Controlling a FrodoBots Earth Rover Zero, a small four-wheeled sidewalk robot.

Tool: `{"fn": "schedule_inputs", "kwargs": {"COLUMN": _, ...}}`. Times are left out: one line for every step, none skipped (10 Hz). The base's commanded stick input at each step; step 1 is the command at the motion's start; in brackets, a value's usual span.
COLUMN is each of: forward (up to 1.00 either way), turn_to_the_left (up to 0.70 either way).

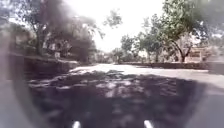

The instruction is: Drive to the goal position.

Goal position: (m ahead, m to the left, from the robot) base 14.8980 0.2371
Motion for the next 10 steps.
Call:
{"fn": "schedule_inputs", "kwargs": {"forward": 1.0, "turn_to_the_left": 0.0}}
{"fn": "schedule_inputs", "kwargs": {"forward": 1.0, "turn_to_the_left": 0.0}}
{"fn": "schedule_inputs", "kwargs": {"forward": 1.0, "turn_to_the_left": 0.0}}
{"fn": "schedule_inputs", "kwargs": {"forward": 1.0, "turn_to_the_left": 0.0}}
{"fn": "schedule_inputs", "kwargs": {"forward": 1.0, "turn_to_the_left": 0.0}}
{"fn": "schedule_inputs", "kwargs": {"forward": 1.0, "turn_to_the_left": 0.0}}
{"fn": "schedule_inputs", "kwargs": {"forward": 1.0, "turn_to_the_left": 0.0}}
{"fn": "schedule_inputs", "kwargs": {"forward": 1.0, "turn_to_the_left": 0.13}}
{"fn": "schedule_inputs", "kwargs": {"forward": 1.0, "turn_to_the_left": 0.08}}
{"fn": "schedule_inputs", "kwargs": {"forward": 1.0, "turn_to_the_left": 0.03}}
